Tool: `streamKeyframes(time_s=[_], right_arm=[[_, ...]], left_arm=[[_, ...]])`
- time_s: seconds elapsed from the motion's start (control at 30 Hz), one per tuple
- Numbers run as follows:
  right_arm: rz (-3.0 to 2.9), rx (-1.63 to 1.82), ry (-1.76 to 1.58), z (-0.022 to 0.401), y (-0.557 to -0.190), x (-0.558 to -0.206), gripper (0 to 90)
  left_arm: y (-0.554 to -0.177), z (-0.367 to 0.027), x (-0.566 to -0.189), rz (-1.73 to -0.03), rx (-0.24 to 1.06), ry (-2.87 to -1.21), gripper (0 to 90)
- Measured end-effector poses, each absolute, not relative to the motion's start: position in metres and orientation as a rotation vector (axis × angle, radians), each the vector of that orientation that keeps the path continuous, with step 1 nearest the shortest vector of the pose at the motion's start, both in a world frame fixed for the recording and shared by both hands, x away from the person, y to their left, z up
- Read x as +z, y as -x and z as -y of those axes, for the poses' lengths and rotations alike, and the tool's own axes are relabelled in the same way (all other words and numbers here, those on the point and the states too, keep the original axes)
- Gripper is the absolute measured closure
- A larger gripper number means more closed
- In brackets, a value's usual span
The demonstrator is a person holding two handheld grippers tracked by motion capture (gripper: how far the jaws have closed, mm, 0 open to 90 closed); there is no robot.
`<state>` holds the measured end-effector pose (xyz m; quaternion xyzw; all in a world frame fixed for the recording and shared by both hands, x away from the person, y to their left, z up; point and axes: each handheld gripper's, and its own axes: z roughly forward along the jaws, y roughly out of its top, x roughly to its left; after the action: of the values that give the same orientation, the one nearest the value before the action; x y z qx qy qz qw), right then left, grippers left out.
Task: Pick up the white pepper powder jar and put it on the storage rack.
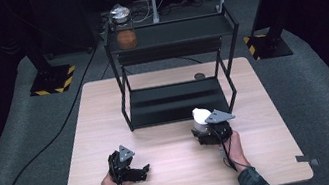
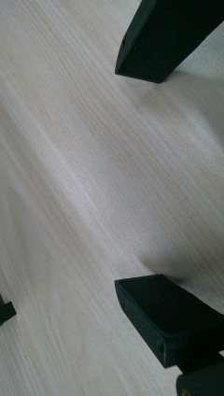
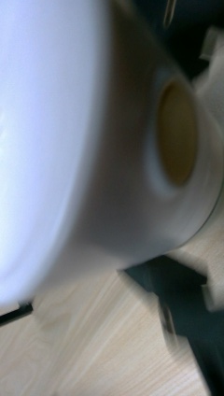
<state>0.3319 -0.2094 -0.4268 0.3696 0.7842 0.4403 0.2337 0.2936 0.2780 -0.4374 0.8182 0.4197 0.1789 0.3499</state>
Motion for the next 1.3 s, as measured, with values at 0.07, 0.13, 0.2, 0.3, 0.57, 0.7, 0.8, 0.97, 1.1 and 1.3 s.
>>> streamKeyframes(time_s=[0.07, 0.13, 0.2, 0.3, 0.57, 0.7, 0.8, 0.97, 1.1, 1.3], right_arm=[[-2.153, 1.233, -1.007, 0.213, -0.333, -0.429, 29.5], [-2.149, 1.238, -1.004, 0.214, -0.332, -0.43, 29.6], [-2.141, 1.243, -1.008, 0.214, -0.331, -0.432, 29.7], [-2.135, 1.246, -1.012, 0.214, -0.33, -0.432, 29.7], [-2.134, 1.283, -1.006, 0.223, -0.329, -0.423, 29.7], [-2.134, 1.288, -0.999, 0.227, -0.328, -0.414, 29.6], [-2.132, 1.286, -0.992, 0.23, -0.327, -0.407, 29.6], [-2.13, 1.289, -0.989, 0.234, -0.327, -0.394, 29.6], [-2.136, 1.281, -0.974, 0.239, -0.327, -0.383, 29.7], [-2.126, 1.287, -0.986, 0.246, -0.327, -0.371, 29.6]], left_arm=[[-0.294, -0.278, -0.437, -1.087, 0.463, -2.12, 0.9], [-0.294, -0.278, -0.437, -1.087, 0.463, -2.12, 0.9], [-0.294, -0.278, -0.437, -1.087, 0.463, -2.12, 0.9], [-0.294, -0.278, -0.437, -1.085, 0.463, -2.12, 1.2], [-0.293, -0.278, -0.437, -1.084, 0.465, -2.12, 1.2], [-0.293, -0.277, -0.438, -1.084, 0.471, -2.119, 1.2], [-0.293, -0.278, -0.437, -1.086, 0.465, -2.12, 1.2], [-0.294, -0.278, -0.437, -1.087, 0.464, -2.119, 1.1], [-0.294, -0.278, -0.437, -1.088, 0.462, -2.119, 1.1], [-0.294, -0.278, -0.437, -1.089, 0.462, -2.119, 1.0]])
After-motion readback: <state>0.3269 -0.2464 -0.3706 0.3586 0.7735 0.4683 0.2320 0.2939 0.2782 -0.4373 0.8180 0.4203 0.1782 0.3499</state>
